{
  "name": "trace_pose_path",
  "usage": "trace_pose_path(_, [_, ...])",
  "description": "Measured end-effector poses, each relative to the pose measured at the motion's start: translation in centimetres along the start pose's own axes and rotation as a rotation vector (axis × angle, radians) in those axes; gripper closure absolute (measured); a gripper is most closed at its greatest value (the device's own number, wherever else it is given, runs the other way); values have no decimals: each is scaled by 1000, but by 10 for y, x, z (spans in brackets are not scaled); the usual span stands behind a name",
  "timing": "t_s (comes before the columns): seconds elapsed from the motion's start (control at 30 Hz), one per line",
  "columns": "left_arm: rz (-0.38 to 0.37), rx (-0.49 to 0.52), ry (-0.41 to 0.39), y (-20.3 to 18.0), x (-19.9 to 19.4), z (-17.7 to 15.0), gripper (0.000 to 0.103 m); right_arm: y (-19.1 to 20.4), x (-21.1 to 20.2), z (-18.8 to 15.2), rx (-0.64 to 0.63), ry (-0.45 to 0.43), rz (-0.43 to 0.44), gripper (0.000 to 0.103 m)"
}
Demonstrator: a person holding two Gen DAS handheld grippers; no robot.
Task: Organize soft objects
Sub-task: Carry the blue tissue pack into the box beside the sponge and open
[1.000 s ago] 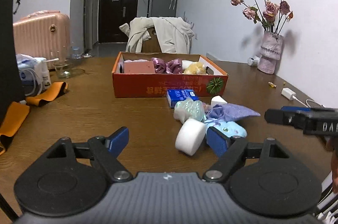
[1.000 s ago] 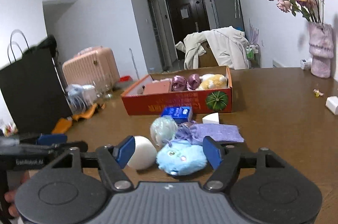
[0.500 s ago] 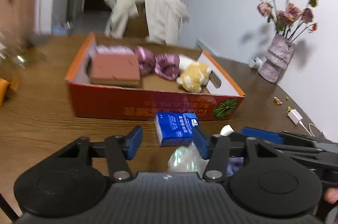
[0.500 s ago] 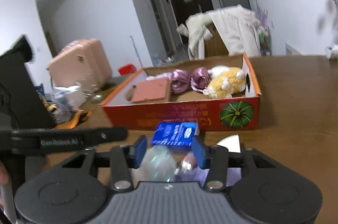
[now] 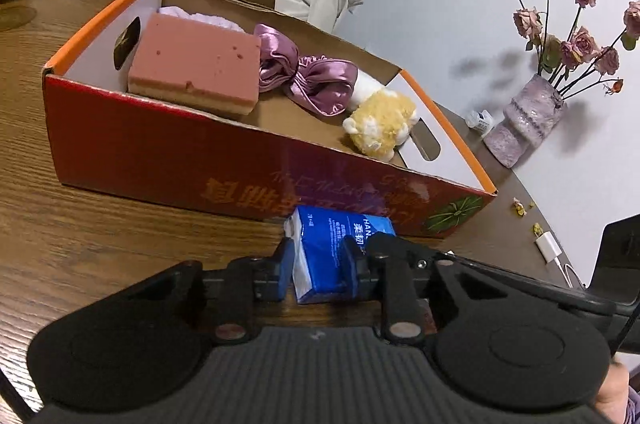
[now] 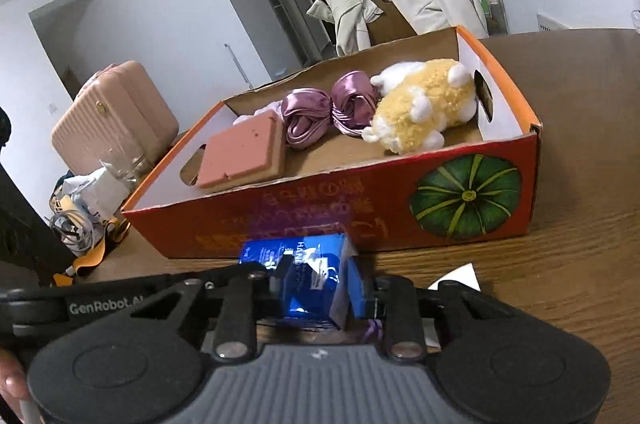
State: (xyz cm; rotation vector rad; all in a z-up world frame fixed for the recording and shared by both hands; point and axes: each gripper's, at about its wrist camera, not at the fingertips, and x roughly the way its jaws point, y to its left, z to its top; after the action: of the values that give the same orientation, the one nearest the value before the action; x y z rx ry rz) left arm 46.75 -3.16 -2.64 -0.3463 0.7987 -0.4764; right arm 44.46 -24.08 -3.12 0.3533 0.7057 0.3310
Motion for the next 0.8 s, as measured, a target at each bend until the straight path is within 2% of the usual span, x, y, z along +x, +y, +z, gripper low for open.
trace_pose_path(0.13, [5, 14, -17, -8, -8, 2, 78, 4, -9, 2, -14, -30, 2, 79])
trace_pose_path(0.27, [-30, 59, -98, -27, -49, 6, 78, 25, -47, 6, -70, -124, 17, 79])
trace_pose_path(0.33, [-42, 76, -113, -39, -74, 3, 78, 36, -73, 5, -80, -159, 30, 79])
trace_pose_path(0.57, [-31, 73, -144, -71, -153, -50, 78, 70, -154, -43, -93, -200, 64, 79])
trace_pose_path(0.8, [-13, 110, -162, -93, -190, -83, 78, 86, -194, -72, -114, -217, 52, 79])
